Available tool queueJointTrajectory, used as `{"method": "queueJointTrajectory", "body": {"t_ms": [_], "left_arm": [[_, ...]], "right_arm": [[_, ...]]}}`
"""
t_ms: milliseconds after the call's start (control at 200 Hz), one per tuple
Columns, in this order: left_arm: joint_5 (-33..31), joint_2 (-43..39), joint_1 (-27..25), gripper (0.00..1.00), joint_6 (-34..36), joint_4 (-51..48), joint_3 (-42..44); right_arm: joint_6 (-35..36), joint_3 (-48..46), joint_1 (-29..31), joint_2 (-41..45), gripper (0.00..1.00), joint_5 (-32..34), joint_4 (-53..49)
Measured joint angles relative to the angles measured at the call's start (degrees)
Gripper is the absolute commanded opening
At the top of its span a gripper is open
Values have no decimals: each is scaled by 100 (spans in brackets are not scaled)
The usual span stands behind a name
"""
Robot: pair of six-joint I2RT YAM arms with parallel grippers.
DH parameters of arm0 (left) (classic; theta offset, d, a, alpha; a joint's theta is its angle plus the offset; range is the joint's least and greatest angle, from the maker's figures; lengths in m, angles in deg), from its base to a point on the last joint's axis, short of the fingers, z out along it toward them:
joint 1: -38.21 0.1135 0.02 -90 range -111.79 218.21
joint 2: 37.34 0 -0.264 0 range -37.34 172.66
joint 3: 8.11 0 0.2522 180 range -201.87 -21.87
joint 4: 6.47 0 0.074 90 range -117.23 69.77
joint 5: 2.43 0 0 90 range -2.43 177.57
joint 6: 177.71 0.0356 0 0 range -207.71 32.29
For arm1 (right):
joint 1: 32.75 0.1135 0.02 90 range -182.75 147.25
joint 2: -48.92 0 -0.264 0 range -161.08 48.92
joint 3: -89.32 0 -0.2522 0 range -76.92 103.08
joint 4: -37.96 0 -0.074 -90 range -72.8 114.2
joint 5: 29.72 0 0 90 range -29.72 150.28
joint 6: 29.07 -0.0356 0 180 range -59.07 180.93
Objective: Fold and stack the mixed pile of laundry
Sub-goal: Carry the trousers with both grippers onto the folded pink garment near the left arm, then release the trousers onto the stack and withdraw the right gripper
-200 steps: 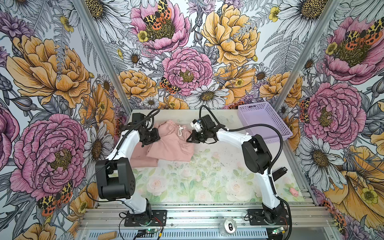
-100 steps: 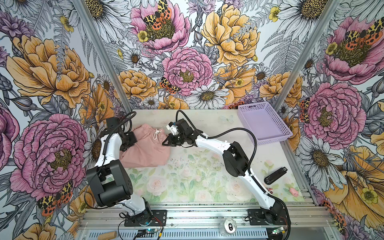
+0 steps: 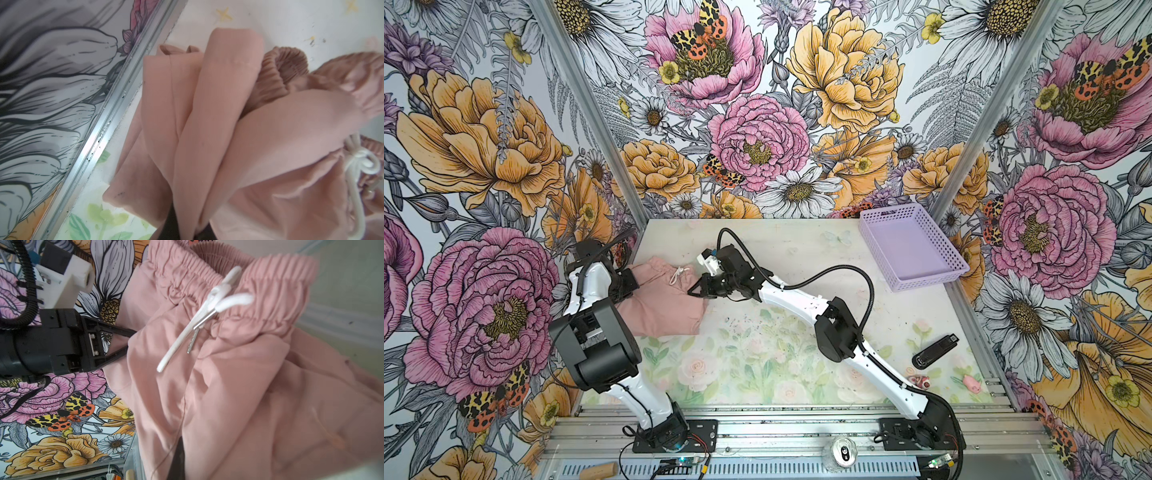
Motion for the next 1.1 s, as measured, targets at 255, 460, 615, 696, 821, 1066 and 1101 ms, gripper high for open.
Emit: {"method": "queueJointTrajectory", "body": {"t_ms": [255,460,615,696,821,1066,1101], "left_arm": [[-361,291,31,62,-20,55,-55],[-511,46,37,83,-76,96,-57],[-555,-365,-17,95,-142,188,33],[-560,-529,-83,99,-208,234,98],[-533,-772,-282,99,-289,291,289],[-94,-1786,-1370,99,-509,1027,1054],[-15,-1998,-1593,99,-568,1235,1237]], "right_arm": [[52,-455,-98,35,43,83,-55],[437,-1867,-264,951,54,367,-170],[732,-2841,-505,1978,60,546,-208],[885,-3270,-691,2500,62,605,-181],[1102,-3978,-1036,3237,66,697,-105],[1768,-5637,-1755,4380,81,1045,-72],[1873,-5871,-1862,4540,84,1115,-90]]}}
